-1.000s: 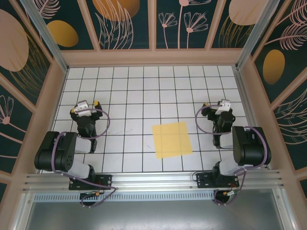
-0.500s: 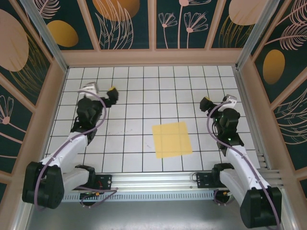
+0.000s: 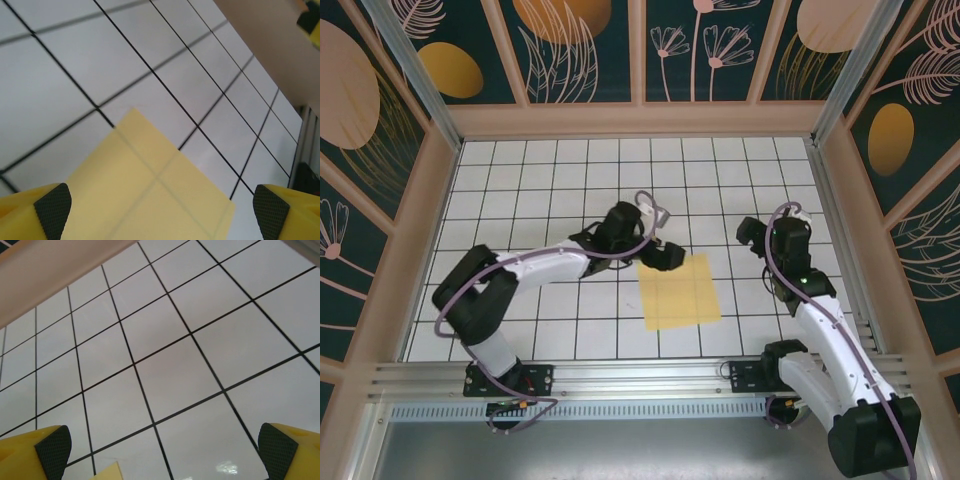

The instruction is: Fold a paper plane with a square sheet of paper (fold left side to right side)

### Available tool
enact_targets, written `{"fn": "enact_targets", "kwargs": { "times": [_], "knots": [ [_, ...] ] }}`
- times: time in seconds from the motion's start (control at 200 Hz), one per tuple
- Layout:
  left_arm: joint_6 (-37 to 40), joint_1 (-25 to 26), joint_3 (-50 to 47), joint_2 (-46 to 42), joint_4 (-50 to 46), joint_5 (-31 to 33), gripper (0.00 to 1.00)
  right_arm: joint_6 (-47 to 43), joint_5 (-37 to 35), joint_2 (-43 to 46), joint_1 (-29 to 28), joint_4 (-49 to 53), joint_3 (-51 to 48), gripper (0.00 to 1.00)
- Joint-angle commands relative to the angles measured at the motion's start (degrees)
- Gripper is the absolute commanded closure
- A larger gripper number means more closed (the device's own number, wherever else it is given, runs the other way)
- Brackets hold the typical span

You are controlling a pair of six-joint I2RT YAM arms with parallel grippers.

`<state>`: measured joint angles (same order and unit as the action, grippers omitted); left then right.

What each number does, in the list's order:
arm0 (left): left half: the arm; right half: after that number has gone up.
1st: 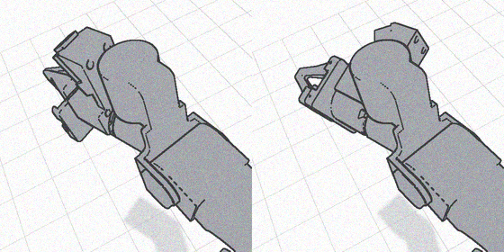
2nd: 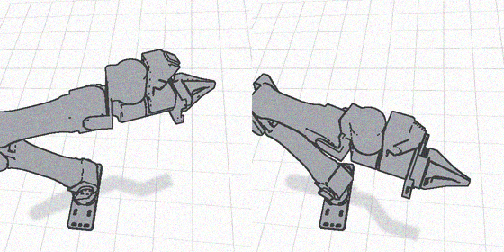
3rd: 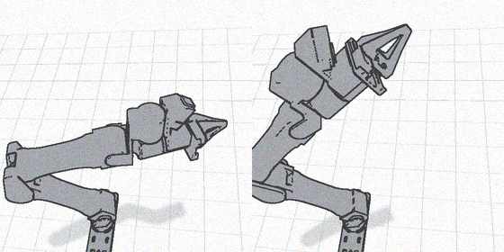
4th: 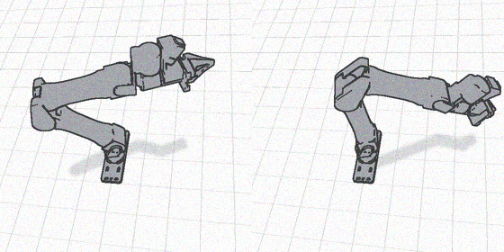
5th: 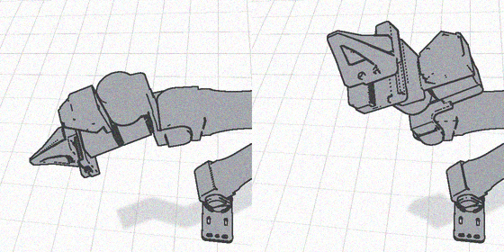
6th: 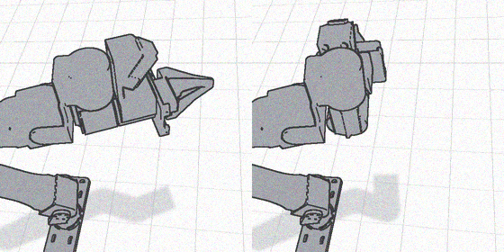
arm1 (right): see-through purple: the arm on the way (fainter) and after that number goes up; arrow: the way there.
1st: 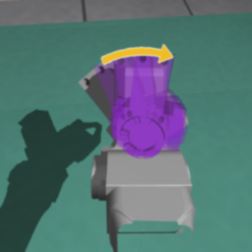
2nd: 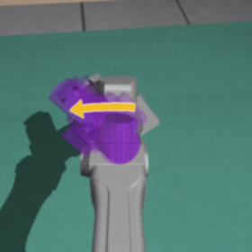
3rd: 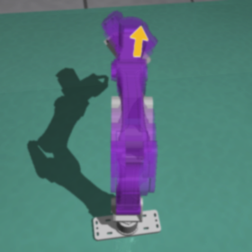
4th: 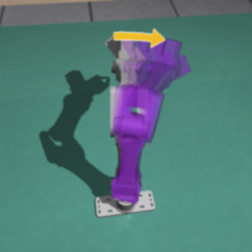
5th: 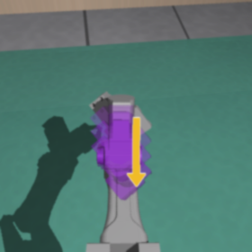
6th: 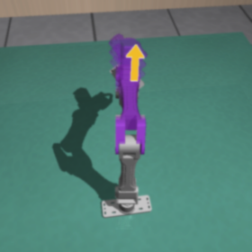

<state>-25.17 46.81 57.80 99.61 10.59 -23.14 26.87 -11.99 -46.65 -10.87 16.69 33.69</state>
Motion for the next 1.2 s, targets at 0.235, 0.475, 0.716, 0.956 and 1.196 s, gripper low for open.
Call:
{"fn": "enact_targets", "kwargs": {
  "times": [0.235, 0.475, 0.716, 0.956, 1.196],
  "knots": [
    [1.81, 1.94, 10.19, 14.86, -12.68, -5.24, 0.06, -1.60, -5.68, 1.21, -0.21, 5.46, 1.42, 0.01],
    [3.48, 1.75, 13.70, 18.29, -19.01, 2.65, 0.06, -1.74, -5.77, 0.96, -0.14, 5.26, 1.00, 0.01],
    [7.33, -2.07, 21.19, 22.32, -21.86, 4.50, 0.06, -2.00, -5.44, 0.69, -0.12, 5.28, 0.68, 0.01],
    [14.56, -5.57, 36.21, 30.20, -29.86, 5.07, 0.06, -1.65, -4.33, 0.77, -0.13, 5.90, 0.35, 0.01],
    [18.49, -6.20, 46.10, 33.51, -35.53, 5.04, 0.06, -1.03, -0.61, 0.62, -0.18, 4.44, -1.13, 0.01]
  ]
}}
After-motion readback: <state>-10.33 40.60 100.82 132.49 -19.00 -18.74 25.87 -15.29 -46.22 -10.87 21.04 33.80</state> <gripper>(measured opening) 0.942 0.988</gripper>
